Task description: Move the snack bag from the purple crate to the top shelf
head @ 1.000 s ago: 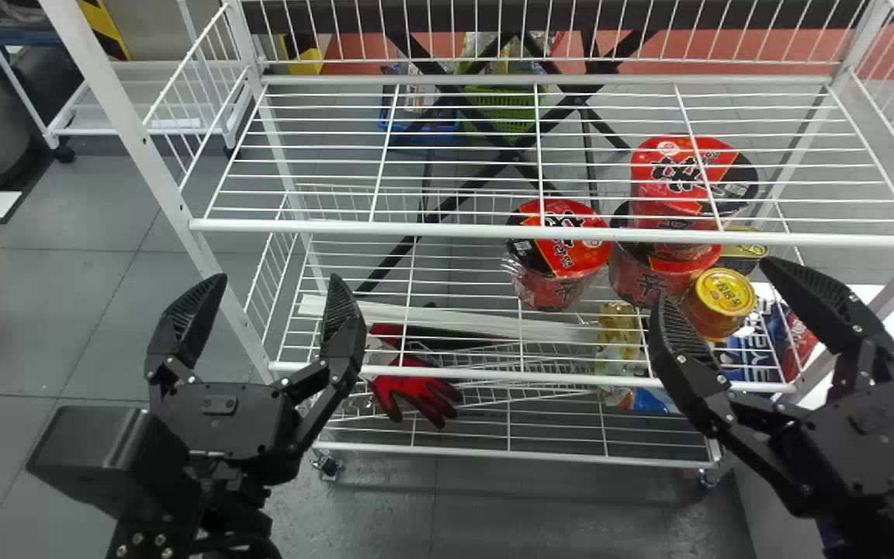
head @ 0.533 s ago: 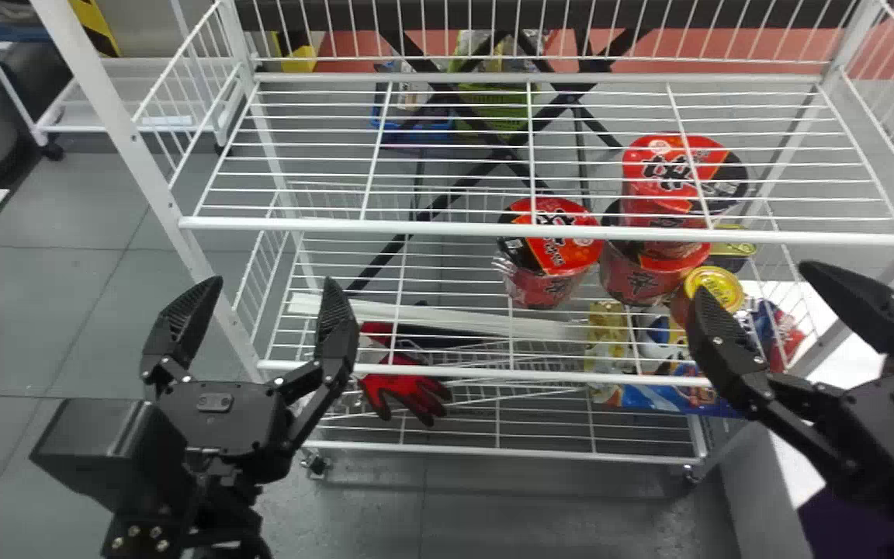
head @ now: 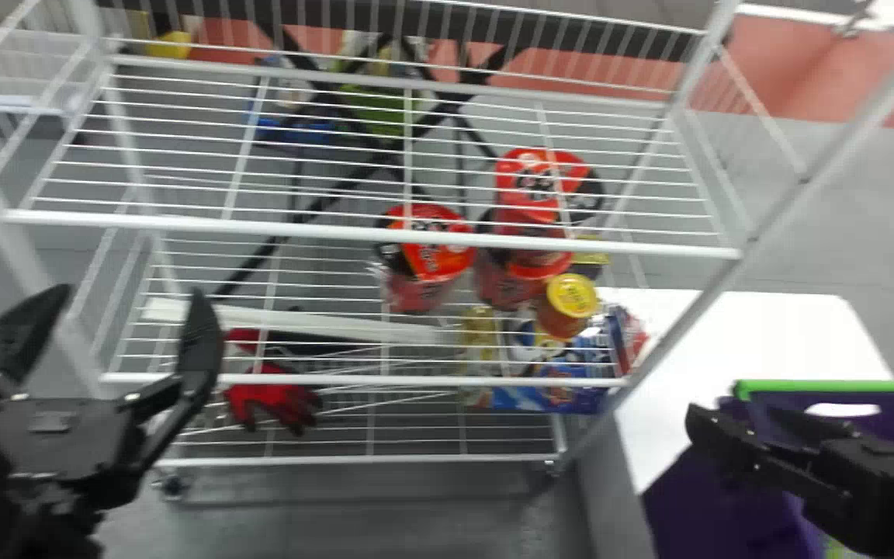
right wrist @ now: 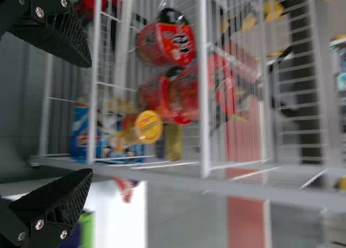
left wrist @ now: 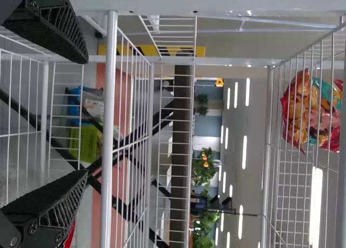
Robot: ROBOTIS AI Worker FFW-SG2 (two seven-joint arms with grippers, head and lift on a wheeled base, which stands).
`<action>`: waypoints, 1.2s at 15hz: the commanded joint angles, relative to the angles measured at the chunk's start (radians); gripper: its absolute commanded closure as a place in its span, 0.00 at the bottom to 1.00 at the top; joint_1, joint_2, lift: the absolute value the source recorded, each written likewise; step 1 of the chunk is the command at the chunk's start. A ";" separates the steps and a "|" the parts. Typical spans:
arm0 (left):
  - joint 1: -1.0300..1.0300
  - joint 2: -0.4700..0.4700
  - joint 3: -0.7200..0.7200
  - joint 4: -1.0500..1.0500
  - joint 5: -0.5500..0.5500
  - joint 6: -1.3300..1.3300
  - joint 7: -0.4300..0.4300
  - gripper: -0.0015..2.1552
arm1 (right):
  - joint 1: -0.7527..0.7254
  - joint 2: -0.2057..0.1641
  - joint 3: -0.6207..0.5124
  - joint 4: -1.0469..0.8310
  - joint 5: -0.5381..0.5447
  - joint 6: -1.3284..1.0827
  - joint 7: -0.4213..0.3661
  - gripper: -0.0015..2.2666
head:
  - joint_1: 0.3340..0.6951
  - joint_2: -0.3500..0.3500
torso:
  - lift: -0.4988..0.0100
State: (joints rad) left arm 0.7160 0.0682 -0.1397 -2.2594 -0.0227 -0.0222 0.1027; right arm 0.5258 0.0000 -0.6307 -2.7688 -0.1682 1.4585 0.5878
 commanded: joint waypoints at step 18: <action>-0.092 0.001 -0.035 0.057 -0.002 0.163 -0.015 0.04 | -0.156 -0.506 -0.342 0.517 0.401 0.114 0.779 0.13 | 1.00 0.00 | 0.08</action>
State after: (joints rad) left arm 0.6240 0.0685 -0.1699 -2.2043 -0.0245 0.1402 0.0874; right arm 0.3461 -0.4770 -0.9877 -2.3169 0.1704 1.5517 1.3255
